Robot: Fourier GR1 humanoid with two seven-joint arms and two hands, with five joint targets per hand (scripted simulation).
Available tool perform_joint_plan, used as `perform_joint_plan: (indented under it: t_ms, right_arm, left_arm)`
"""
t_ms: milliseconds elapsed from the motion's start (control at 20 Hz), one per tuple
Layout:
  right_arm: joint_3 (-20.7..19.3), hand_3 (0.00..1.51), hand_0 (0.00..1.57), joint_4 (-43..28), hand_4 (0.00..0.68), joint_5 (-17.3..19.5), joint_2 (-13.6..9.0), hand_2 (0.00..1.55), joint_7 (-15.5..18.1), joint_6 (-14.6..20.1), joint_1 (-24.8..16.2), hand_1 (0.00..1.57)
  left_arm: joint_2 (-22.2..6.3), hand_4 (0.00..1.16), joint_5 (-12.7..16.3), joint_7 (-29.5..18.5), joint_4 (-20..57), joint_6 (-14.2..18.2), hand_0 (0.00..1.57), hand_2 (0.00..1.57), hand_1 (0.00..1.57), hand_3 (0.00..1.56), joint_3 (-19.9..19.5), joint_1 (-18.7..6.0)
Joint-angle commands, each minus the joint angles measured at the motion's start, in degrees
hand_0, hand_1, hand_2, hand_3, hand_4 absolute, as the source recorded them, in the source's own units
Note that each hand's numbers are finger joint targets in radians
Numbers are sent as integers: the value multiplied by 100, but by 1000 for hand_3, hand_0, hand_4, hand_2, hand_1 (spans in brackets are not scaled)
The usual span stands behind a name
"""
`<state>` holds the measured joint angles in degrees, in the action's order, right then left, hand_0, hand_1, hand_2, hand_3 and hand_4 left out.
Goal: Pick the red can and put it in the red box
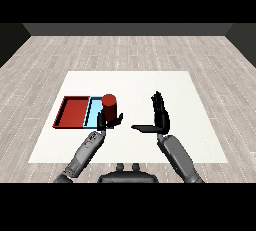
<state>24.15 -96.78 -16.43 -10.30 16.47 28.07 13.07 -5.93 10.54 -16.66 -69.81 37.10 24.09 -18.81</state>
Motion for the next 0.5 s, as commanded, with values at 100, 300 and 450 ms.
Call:
perform_joint_plan:
  t_ms: [100, 300, 450]
  right_arm:
    - [-752, 0, 0, -392, 0, -455, -706, 0, 227, -459, -1143, 0]
    - [-759, 0, 0, -289, 0, -348, -733, 0, 617, -549, -1805, 0]
    - [-1234, 0, 0, 38, 0, -490, -888, 0, 466, -739, -1470, 0]
  left_arm:
    - [-956, 1123, -194, 34, -95, -103, 1571, 1564, 1571, 1467, -503, 133]
    - [-1581, 1120, -114, 279, 412, -398, 1571, 1549, 1571, 1459, -1058, -118]
    - [-1747, 1091, -50, 277, 839, -591, 1571, 1555, 1571, 1462, -1408, -228]
